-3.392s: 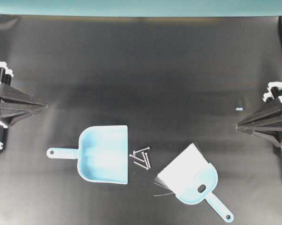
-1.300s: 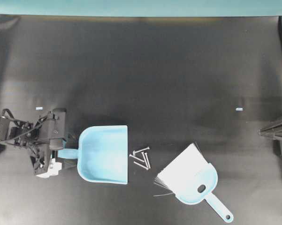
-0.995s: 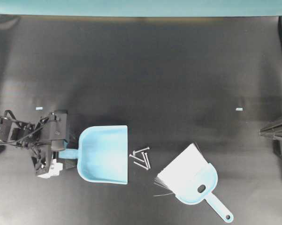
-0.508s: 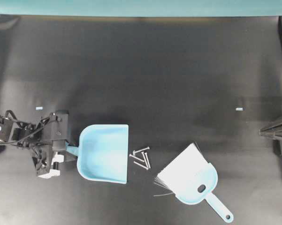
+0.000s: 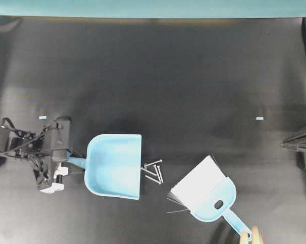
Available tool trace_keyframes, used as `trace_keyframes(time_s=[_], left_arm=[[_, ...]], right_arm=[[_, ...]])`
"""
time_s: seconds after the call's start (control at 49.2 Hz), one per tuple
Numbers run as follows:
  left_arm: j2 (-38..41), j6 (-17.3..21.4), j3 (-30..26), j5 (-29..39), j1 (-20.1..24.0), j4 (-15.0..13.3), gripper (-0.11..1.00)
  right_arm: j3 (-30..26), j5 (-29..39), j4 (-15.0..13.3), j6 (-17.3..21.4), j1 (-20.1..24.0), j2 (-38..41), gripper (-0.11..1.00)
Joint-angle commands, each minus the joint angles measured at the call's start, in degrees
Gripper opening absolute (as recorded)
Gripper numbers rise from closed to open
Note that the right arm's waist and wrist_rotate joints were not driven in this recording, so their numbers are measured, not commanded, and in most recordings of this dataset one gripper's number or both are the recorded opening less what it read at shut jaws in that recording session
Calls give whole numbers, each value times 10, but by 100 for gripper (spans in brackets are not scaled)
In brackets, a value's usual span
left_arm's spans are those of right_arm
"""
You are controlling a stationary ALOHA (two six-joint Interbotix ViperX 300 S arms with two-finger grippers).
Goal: Hold the dustpan with the left arm, while a human hand uses a hand brush to gather screws into the dustpan.
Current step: 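Hold the dustpan steady with the left gripper while the brush approaches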
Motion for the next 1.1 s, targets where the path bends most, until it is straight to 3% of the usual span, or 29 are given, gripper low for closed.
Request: trace_keyframes(time_s=[0.0, 1.076], left_arm=[[-12, -2, -5, 11, -1, 2, 30], [5, -4, -21, 73, -9, 2, 30]], right_arm=[[-3, -3, 0, 0, 0, 4, 0], [-3, -3, 0, 0, 0, 4, 0]])
